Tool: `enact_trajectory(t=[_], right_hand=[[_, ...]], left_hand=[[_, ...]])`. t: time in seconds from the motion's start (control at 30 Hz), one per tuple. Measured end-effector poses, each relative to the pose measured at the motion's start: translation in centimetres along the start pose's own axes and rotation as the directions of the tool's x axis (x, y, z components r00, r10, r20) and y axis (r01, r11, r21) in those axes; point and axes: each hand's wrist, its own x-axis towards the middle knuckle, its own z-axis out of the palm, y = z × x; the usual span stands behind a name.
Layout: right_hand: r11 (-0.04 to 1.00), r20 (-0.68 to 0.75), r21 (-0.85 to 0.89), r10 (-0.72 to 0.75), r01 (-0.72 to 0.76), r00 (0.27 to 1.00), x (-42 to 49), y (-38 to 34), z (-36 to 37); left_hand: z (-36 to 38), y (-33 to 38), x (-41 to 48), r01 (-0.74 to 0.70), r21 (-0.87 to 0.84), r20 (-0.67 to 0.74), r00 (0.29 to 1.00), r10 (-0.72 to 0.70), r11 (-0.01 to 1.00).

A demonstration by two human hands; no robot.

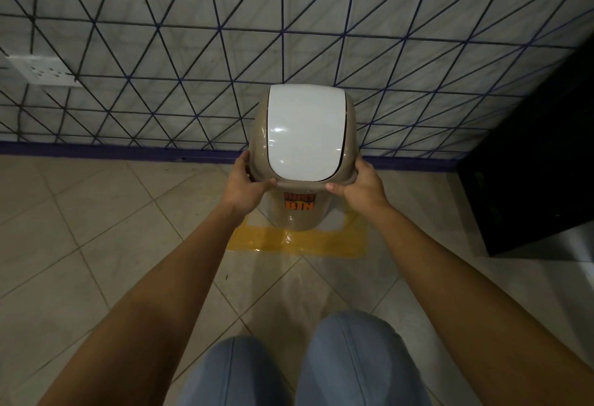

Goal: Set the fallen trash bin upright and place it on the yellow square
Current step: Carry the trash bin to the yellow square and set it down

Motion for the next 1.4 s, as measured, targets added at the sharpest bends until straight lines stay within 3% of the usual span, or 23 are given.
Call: enact_trajectory(t=[0.73,1.2,1.4], right_hand=[[0.997,-0.029,0.074,0.031,-0.029,0.999,2.3,-0.6,0.2],[0.999,-0.059,0.027,0.040,-0.038,0.997,2.5,-1.0,0.3],[0.997,-0.089,-0.074,-0.012,0.006,0.996,2.0,-0.9,0.5]], left_hand=[[0.6,0.7,2.7,-0.002,0.009,0.008,1.000,0.002,1.000],[0.8,1.0,2.6,-0.046,0.096,-0.058,0.997,0.051,0.994],[0.8,0.9,2.7,-0.028,0.149,-0.064,0.997,0.038,0.988]])
